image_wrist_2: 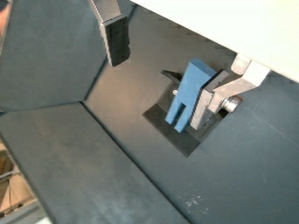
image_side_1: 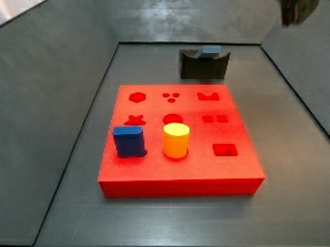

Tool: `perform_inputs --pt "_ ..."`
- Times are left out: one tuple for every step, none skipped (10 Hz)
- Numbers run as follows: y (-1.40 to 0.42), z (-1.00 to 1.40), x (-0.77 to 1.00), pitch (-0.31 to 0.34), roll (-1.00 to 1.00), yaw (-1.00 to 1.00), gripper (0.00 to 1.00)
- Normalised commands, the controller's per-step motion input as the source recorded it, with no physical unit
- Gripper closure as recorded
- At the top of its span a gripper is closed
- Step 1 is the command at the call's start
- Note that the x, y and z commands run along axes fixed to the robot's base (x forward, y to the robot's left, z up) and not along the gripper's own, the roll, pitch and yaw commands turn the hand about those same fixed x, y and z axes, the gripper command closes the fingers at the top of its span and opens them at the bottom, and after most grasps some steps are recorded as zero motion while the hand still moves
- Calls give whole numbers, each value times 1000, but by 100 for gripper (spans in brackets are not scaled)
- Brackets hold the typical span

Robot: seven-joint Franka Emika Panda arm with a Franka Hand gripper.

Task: Pick up the double-square object. Move up. Place the double-square object on the fixture. Regrasp the double-square object. Move to above the board. Insert the double-square object.
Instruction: Regrasp the double-square object.

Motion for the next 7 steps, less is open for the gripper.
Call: perform_inputs --pt "39 -1000 51 -96 73 154 0" --pt "38 -1000 59 -126 75 105 0" --pt "34 -1000 65 -140 78 68 0" --pt "33 -1000 69 -142 83 31 0" --pt "30 -1000 74 -139 82 -3 0" --pt "28 -1000 77 -127 77 -27 0" --pt "27 -1000 84 -105 70 -53 0"
